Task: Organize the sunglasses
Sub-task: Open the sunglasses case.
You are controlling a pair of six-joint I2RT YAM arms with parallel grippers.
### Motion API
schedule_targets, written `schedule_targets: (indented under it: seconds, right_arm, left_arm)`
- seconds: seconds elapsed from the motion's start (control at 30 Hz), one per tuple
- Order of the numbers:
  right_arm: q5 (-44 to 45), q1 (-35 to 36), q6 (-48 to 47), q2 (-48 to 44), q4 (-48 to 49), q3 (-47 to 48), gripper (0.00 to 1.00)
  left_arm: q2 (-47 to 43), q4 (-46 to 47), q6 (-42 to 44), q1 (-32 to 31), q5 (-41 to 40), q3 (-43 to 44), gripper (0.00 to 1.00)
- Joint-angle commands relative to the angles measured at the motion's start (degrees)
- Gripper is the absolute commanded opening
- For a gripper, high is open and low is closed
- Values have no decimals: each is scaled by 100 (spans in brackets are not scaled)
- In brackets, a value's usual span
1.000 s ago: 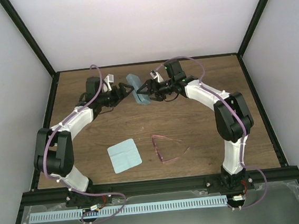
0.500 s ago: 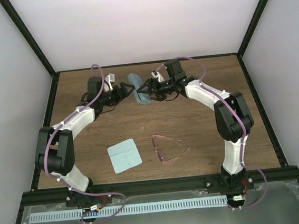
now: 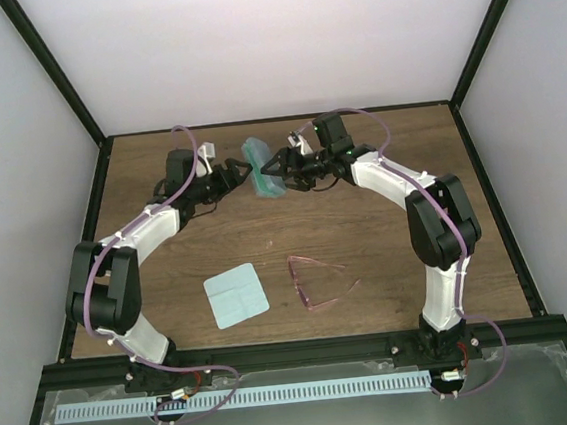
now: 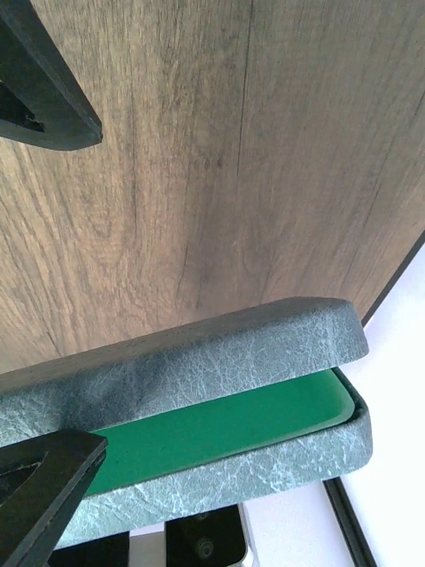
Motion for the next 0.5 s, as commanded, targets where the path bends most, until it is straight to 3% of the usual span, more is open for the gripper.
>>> schedule_targets:
  seconds: [0.0, 0.47]
  right_arm:
    - [-1567, 224, -117, -811, 2010, 402, 47]
    - [-1516, 191, -222, -692, 1858, 388, 47]
  left_arm:
    - [529, -1248, 242, -183, -254, -333, 88]
    - [686, -1391, 386, -203, -224, -194, 88]
